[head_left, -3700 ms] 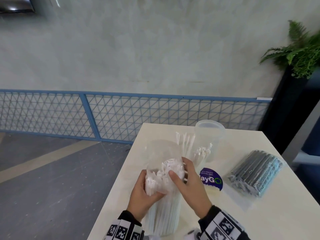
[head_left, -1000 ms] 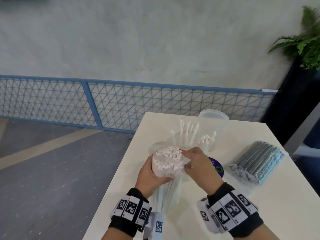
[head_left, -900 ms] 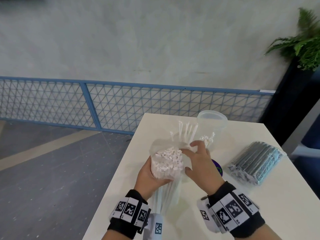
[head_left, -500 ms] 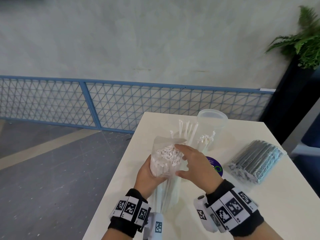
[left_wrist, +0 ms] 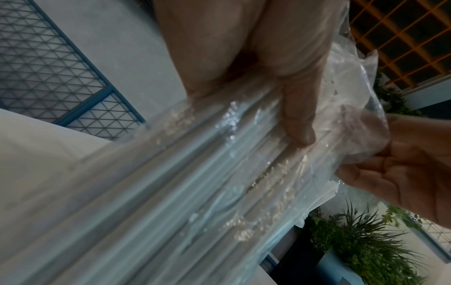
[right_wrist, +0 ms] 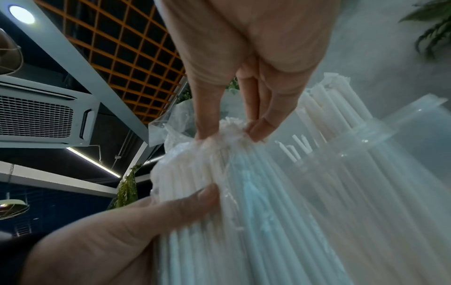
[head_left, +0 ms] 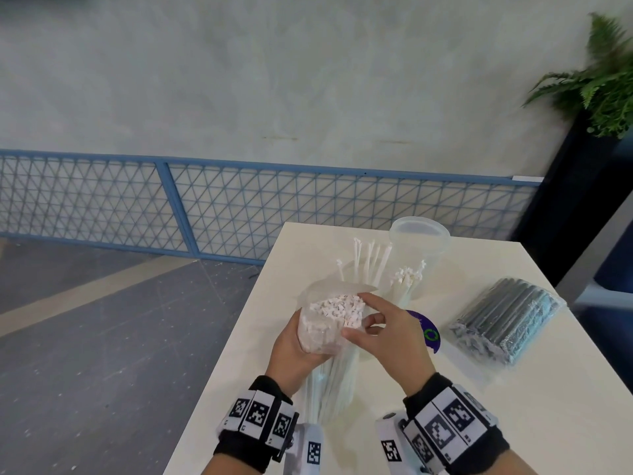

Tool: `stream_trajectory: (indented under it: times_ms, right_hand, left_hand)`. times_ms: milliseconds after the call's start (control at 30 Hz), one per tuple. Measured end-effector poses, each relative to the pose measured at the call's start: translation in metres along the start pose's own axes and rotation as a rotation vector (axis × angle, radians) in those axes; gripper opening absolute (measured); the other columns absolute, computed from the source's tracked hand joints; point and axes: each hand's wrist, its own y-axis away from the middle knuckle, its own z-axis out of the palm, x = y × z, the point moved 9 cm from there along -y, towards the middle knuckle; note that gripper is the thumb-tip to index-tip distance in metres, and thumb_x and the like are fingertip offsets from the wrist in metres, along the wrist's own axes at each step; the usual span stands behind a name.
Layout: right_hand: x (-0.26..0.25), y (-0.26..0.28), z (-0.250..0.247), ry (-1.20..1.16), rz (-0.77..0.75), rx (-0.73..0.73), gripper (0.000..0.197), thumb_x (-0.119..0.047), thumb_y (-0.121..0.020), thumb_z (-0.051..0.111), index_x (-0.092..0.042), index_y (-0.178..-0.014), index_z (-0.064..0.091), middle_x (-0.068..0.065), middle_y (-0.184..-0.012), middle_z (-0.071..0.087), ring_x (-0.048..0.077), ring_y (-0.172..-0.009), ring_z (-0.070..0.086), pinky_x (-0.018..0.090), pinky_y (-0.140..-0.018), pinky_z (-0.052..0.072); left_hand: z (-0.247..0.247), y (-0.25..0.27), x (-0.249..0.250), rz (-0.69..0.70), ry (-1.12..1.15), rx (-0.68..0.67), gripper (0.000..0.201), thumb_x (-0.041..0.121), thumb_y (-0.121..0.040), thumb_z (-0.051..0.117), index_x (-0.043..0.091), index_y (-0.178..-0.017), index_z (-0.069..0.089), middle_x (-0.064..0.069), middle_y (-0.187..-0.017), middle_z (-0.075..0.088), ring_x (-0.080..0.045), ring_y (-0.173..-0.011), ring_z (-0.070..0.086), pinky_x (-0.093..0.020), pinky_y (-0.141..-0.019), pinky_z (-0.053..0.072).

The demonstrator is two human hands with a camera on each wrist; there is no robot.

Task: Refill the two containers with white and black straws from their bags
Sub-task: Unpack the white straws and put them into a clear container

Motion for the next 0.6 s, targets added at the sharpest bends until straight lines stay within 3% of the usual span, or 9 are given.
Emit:
stream_trajectory:
  times_ms: [100, 200, 300, 367, 433, 533, 600]
  right_hand:
    - [0.001, -0.002, 0.008, 0.083, -0.047, -0.041, 0.062, -0.023, -0.067, 0.081, -0.023, -0.123, 0.054, -0.006, -0.097, 0.059, 0.007, -0.071, 0.057, 0.006, -0.066, 0.044]
    - [0.009, -0.004, 0.014, 0.081, -0.067, -0.049, 0.055, -0.019, -0.067, 0.078, -0.02, -0.117, 0.053, -0.011, -0.101, 0.05, 0.008, -0.065, 0.048, 0.01, -0.063, 0.042]
    - [0.008, 0.003, 0.015, 0.029, -0.14, 0.005, 0.046, -0.025, -0.068, 0.071, -0.03, -0.109, 0.052, -0.019, -0.103, 0.047, 0.007, -0.081, 0.049, 0.013, -0.073, 0.038]
    - [-0.001, 0.011, 0.017, 0.083, -0.249, 0.033, 0.048, -0.034, -0.066, 0.06, -0.036, -0.113, 0.051, -0.025, -0.11, 0.047, 0.008, -0.096, 0.047, 0.007, -0.083, 0.033]
    - [-0.004, 0.013, 0.021, 0.102, -0.275, 0.027, 0.05, -0.033, -0.07, 0.06, -0.04, -0.118, 0.049, -0.029, -0.113, 0.048, 0.004, -0.102, 0.043, 0.0, -0.085, 0.029]
    - [0.006, 0.007, 0.019, 0.044, -0.142, -0.014, 0.053, -0.025, -0.072, 0.073, -0.04, -0.116, 0.047, -0.011, -0.104, 0.056, -0.002, -0.094, 0.047, -0.001, -0.078, 0.032]
    - [0.012, 0.004, 0.022, 0.104, -0.061, -0.068, 0.053, -0.035, -0.07, 0.076, -0.036, -0.116, 0.05, -0.005, -0.095, 0.053, 0.0, -0.088, 0.047, 0.003, -0.076, 0.035]
  left_hand:
    - [0.003, -0.001, 0.0, -0.011, 0.004, -0.027, 0.07, 0.024, -0.045, 0.082, 0.024, -0.11, 0.055, 0.006, -0.104, 0.069, -0.008, -0.101, 0.065, -0.021, -0.081, 0.053]
    - [0.005, -0.001, 0.0, -0.016, 0.01, -0.071, 0.074, 0.019, -0.049, 0.083, 0.024, -0.115, 0.051, -0.004, -0.114, 0.065, -0.016, -0.108, 0.063, -0.033, -0.09, 0.054]
    - [0.006, 0.0, -0.001, -0.02, 0.005, -0.091, 0.078, 0.019, -0.049, 0.086, 0.021, -0.118, 0.048, -0.009, -0.119, 0.062, -0.02, -0.111, 0.061, -0.039, -0.091, 0.053]
    - [0.005, 0.0, 0.001, -0.009, -0.012, -0.068, 0.079, 0.021, -0.048, 0.087, 0.02, -0.117, 0.048, -0.007, -0.117, 0.063, -0.019, -0.109, 0.062, -0.038, -0.089, 0.054]
    - [0.002, -0.001, 0.0, -0.001, -0.01, -0.04, 0.081, 0.022, -0.047, 0.087, 0.019, -0.119, 0.048, -0.006, -0.116, 0.064, -0.017, -0.108, 0.063, -0.036, -0.089, 0.054]
    - [-0.001, -0.002, -0.002, 0.001, 0.0, -0.007, 0.081, 0.023, -0.046, 0.086, 0.021, -0.118, 0.049, -0.005, -0.115, 0.064, -0.015, -0.107, 0.063, -0.032, -0.086, 0.054]
    - [-0.001, -0.002, -0.001, 0.007, -0.011, 0.0, 0.08, 0.023, -0.046, 0.086, 0.022, -0.117, 0.05, -0.005, -0.115, 0.064, -0.015, -0.107, 0.063, -0.032, -0.086, 0.054]
